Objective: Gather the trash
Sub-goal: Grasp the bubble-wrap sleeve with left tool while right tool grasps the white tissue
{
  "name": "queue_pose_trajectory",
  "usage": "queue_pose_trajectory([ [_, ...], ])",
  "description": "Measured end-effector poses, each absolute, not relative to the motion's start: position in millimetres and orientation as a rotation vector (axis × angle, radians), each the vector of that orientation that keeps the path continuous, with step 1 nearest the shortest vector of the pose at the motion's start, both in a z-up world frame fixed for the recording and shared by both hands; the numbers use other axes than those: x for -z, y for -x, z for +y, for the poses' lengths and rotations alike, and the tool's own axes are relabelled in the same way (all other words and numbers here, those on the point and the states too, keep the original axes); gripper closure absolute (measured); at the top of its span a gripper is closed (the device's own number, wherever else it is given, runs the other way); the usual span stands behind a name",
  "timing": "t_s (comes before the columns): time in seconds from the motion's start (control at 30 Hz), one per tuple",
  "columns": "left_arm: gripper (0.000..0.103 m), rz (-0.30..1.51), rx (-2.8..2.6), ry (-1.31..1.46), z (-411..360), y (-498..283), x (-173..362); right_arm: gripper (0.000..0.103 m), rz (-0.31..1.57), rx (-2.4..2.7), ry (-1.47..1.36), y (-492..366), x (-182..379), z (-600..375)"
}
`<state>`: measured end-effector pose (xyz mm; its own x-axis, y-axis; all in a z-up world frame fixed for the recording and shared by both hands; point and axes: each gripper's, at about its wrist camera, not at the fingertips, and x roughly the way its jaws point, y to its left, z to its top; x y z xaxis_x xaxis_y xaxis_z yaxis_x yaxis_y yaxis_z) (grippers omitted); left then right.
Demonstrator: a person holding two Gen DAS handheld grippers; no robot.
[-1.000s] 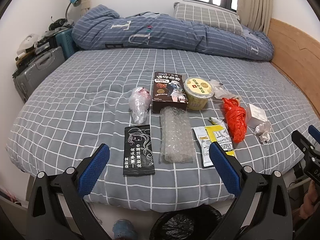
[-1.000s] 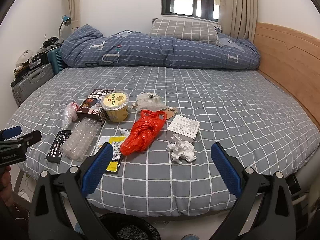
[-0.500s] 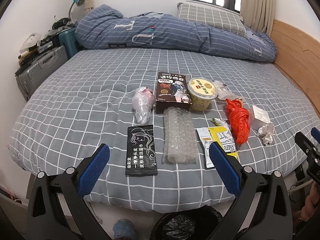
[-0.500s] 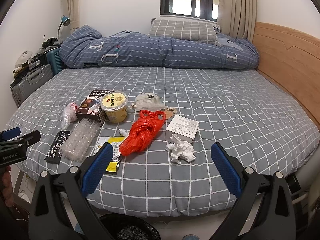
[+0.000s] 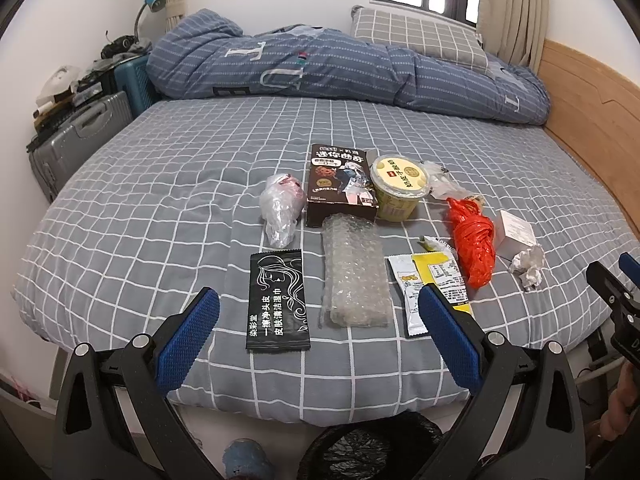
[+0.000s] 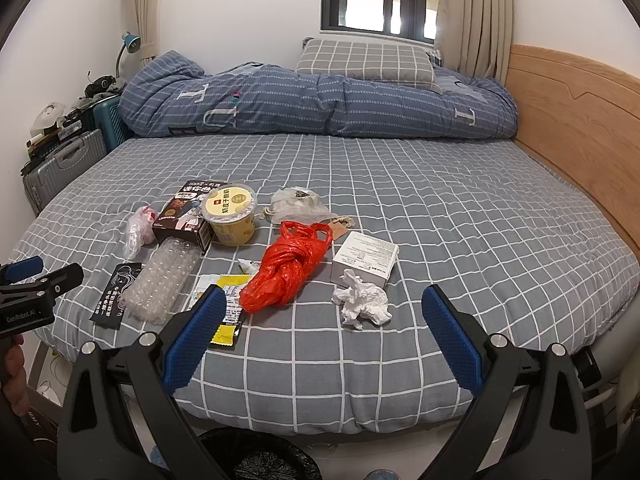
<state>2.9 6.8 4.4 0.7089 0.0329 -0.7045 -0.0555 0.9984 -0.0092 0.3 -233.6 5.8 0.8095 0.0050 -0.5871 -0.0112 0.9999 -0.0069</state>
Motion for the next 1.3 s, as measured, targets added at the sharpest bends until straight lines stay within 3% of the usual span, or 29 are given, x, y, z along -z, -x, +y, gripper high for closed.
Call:
queue_pose_trajectory([
  [0.73, 0.006, 0.838, -0.038, 0.045, -0.9, -42.3, 17.0, 0.010, 0.661, -0.006, 0.014, -38.0, 7.3, -247.4],
  [1.2, 0.006, 0.963, -0.043, -0.028, -25.9, -125.0, 79.8, 0.041, 0.843, 0.012, -0.056, -94.1, 81.2, -287.3],
  [1.3, 0.014, 0.988, -0.035, -0.014, -26.0, -136.9, 88.9, 0.053, 0.882, -0.010, -0.083, -101.2, 94.3, -286.8],
])
